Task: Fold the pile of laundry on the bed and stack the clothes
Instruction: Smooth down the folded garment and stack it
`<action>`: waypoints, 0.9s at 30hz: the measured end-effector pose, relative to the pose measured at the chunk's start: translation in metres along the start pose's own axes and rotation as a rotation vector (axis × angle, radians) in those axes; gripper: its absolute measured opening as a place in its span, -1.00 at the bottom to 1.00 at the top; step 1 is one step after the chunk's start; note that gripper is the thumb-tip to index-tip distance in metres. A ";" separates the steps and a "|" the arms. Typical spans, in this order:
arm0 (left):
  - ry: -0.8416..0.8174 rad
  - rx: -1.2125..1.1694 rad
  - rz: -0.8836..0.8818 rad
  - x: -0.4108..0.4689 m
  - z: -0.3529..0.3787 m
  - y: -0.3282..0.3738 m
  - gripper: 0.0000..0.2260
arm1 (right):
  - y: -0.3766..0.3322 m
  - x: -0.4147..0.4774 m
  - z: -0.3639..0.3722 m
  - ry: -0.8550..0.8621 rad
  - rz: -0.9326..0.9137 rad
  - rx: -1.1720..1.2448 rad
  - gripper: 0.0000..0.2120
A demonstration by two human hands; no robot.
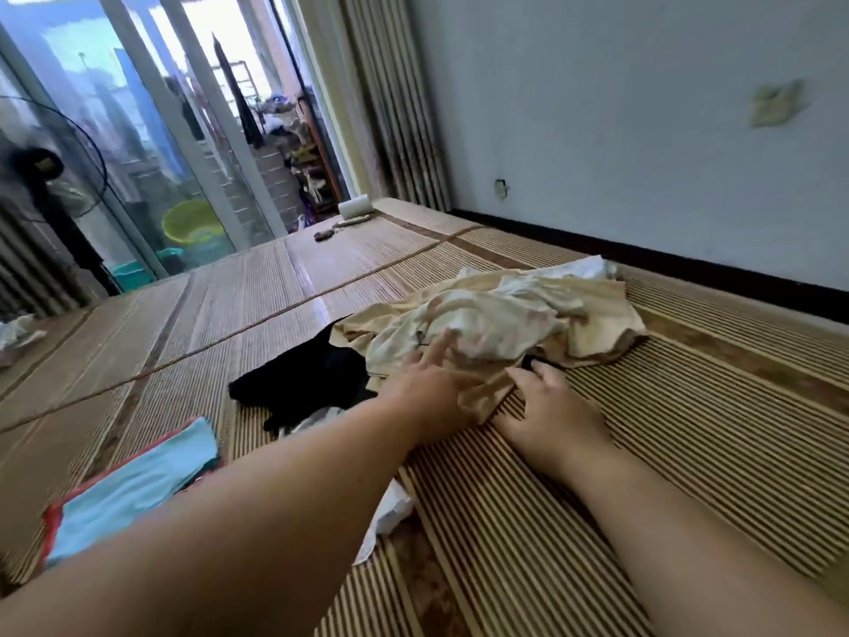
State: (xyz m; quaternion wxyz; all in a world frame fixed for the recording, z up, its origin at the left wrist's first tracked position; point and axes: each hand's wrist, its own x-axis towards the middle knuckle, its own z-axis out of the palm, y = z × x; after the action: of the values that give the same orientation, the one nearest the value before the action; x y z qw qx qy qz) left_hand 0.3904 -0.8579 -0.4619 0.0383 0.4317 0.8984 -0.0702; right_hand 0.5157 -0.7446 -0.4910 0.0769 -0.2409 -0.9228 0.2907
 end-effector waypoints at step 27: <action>0.523 -0.935 -0.322 -0.319 -0.160 -0.036 -0.91 | -0.193 -0.152 -0.099 -0.261 -0.375 0.961 -0.80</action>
State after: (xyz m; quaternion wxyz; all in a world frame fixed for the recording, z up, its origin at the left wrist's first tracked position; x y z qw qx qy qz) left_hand 0.5596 -1.1002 -0.2592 -0.0097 0.2293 0.8681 0.4401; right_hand 0.5994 -0.9076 -0.2996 0.1137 0.0291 -0.7146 0.6897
